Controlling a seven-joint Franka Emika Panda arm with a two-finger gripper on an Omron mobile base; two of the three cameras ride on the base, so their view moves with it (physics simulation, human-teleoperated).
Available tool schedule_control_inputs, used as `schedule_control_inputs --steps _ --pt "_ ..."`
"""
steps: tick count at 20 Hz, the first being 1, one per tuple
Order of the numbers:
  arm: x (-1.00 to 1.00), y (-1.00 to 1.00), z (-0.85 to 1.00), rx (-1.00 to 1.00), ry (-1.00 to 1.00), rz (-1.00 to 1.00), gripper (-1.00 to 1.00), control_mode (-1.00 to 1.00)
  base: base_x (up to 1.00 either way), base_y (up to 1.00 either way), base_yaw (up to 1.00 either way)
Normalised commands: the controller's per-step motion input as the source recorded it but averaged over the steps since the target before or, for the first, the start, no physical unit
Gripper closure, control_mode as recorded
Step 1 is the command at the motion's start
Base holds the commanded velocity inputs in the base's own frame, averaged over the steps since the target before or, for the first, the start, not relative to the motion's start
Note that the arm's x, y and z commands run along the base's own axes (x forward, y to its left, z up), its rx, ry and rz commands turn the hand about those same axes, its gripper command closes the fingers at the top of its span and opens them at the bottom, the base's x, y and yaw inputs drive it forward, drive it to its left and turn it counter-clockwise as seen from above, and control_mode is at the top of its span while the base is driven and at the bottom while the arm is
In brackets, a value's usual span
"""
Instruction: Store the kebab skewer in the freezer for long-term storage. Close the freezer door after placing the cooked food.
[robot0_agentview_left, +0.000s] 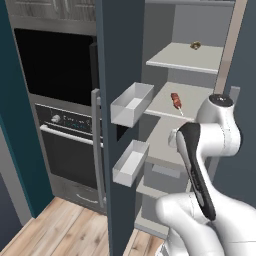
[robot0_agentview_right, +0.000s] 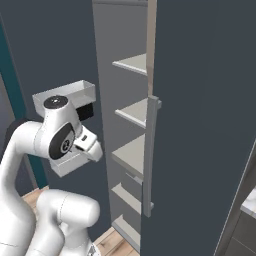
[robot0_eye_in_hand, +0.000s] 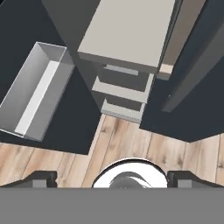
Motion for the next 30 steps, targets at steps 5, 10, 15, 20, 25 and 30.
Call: schedule_control_inputs --steps 5,10,15,20,25,30 --pt "-0.01 0.00 -0.16 -0.10 0.06 0.27 -1.00 -1.00 0.00 0.00 0.00" --pt "0.00 0.13 -0.38 -0.10 0.20 0.04 -1.00 -1.00 0.00 0.00 0.00" --pt "0.00 0.01 -0.34 -0.01 0.21 -0.07 -1.00 -1.00 0.00 0.00 0.00" --pt "0.00 0.00 -0.05 0.00 0.01 0.00 -1.00 -1.00 0.00 0.00 0.00" --pt "-0.03 0.00 -0.03 0.00 0.01 -0.01 -1.00 -1.00 0.00 0.00 0.00" --pt "0.00 0.00 0.00 0.00 0.00 0.00 -1.00 1.00 -0.02 0.00 -0.04"
